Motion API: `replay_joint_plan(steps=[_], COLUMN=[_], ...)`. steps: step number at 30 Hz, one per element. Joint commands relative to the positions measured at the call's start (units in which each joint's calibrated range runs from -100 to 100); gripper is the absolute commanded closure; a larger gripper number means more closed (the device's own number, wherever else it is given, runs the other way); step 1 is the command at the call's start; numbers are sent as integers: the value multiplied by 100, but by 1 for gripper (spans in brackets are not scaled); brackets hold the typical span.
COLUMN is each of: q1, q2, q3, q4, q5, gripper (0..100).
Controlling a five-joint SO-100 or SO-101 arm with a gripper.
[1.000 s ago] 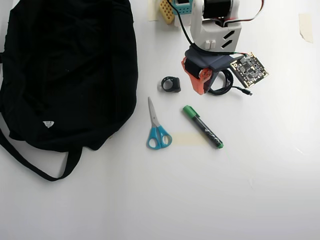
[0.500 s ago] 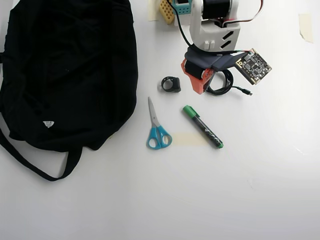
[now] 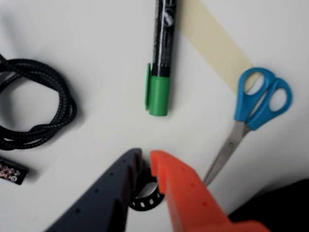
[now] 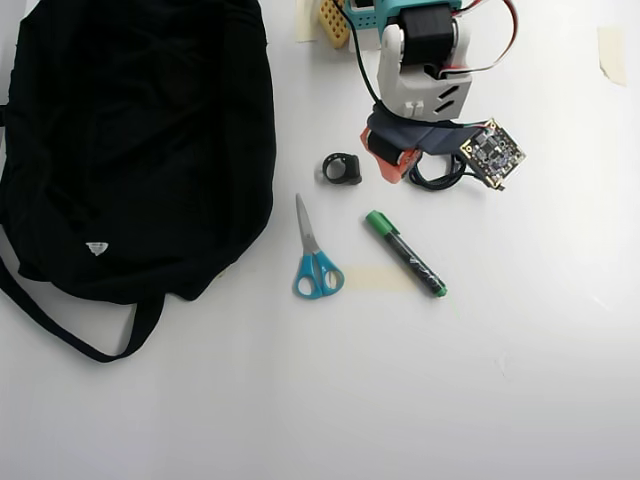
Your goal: Put the green marker into the black bag
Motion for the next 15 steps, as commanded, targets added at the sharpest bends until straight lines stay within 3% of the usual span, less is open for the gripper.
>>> replay_joint_plan(steps=[1,15], q1=[-42,-206], q2=[29,560], q3=[-24,-131], q4=[-75,-359], q5=[27,32], gripper=[97,97])
